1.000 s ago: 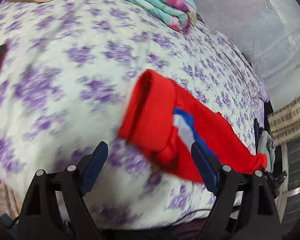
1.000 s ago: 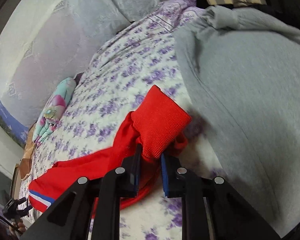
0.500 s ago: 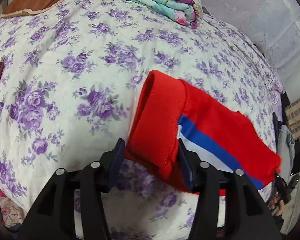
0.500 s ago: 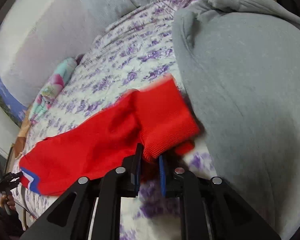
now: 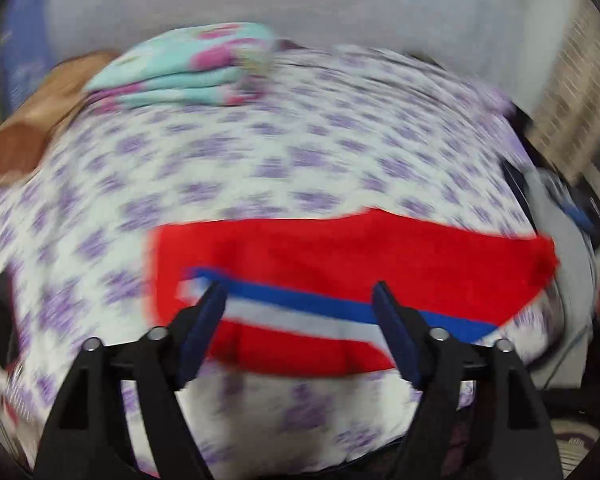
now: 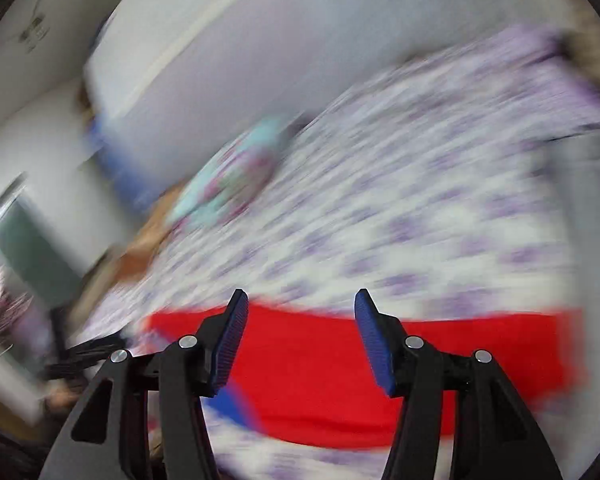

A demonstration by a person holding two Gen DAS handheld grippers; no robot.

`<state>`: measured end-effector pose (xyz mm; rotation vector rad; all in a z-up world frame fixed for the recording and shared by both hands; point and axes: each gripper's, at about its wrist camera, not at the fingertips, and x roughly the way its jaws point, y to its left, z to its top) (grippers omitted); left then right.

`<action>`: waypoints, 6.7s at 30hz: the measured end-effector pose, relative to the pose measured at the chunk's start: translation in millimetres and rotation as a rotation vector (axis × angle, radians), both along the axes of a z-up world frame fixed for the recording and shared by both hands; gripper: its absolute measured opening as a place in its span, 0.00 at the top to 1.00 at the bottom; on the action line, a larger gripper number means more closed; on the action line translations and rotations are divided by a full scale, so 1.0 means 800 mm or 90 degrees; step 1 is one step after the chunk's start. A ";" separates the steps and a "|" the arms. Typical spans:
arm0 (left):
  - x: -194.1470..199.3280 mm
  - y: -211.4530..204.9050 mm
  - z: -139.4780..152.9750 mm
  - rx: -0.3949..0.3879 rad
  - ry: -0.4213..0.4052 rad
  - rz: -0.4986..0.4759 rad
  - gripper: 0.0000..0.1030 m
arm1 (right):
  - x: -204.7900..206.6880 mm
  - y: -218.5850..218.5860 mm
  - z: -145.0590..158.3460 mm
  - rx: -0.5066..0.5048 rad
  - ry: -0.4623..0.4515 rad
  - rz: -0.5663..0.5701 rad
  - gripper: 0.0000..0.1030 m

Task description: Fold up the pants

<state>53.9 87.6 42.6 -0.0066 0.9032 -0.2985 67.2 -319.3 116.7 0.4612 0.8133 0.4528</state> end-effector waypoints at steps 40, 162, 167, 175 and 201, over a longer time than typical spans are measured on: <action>0.029 0.010 -0.104 0.003 0.105 0.009 0.25 | 0.284 0.130 -0.151 0.077 0.307 0.122 0.78; -0.015 0.049 -0.101 -0.146 0.070 0.127 0.10 | -0.017 0.299 -0.078 -0.318 -0.121 0.323 0.92; -0.019 0.052 -0.101 -0.144 0.071 0.134 0.10 | -0.028 0.318 -0.132 -0.358 -0.091 0.362 0.88; -0.018 0.050 -0.104 -0.144 0.076 0.133 0.10 | -0.047 0.307 -0.100 -0.407 -0.174 0.345 0.56; -0.035 0.087 -0.103 -0.195 0.086 0.177 0.10 | -0.025 0.351 -0.145 -0.495 -0.204 0.285 0.42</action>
